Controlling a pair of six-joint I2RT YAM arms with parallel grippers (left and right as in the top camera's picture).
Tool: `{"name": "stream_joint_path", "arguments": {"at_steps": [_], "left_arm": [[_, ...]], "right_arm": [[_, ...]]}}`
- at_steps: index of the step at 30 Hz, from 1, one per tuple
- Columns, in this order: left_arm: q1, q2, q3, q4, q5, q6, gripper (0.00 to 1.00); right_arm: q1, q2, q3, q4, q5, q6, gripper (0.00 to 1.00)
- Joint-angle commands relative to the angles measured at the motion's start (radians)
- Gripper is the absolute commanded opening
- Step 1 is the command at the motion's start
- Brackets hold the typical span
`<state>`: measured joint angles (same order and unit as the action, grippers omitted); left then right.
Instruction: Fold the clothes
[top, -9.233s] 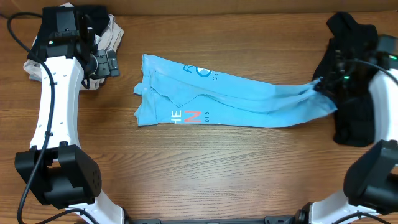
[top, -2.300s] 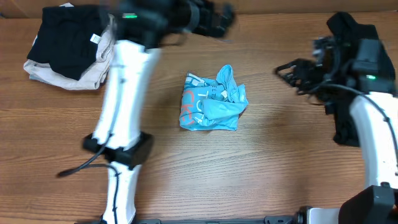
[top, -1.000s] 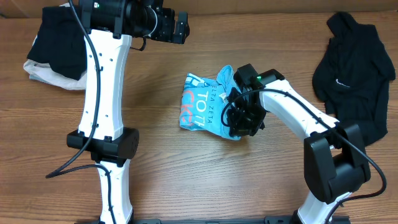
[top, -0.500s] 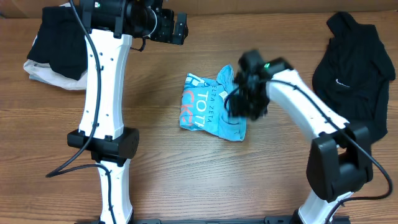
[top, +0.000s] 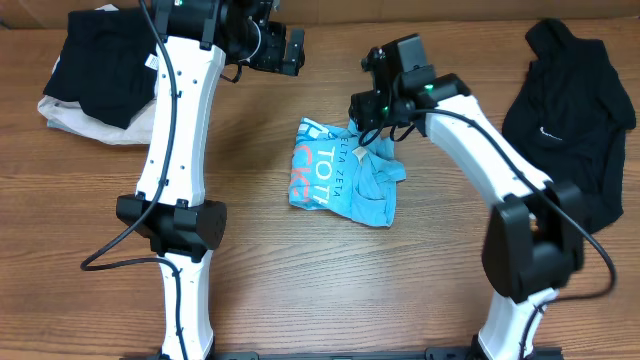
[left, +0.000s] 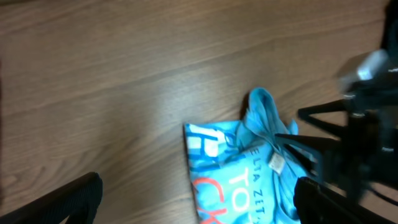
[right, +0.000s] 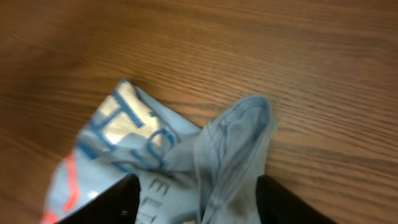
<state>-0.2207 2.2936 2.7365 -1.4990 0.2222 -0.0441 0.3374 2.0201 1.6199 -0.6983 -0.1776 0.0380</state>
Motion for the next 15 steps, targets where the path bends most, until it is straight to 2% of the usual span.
{"name": "stream_joint_path", "arguments": {"at_steps": [1,8,15], "left_arm": [[0.005,0.009,-0.018,0.025,-0.047,0.026,1.00],[0.006,0.009,-0.019,0.037,-0.050,0.026,1.00],[0.006,0.009,-0.019,0.038,-0.077,0.026,1.00]], "right_arm": [[0.003,0.066,0.007,0.051,-0.007,-0.019,0.57],[0.003,0.135,0.007,0.132,-0.006,-0.009,0.57],[0.003,0.180,0.007,0.141,-0.006,0.000,0.49]]}}
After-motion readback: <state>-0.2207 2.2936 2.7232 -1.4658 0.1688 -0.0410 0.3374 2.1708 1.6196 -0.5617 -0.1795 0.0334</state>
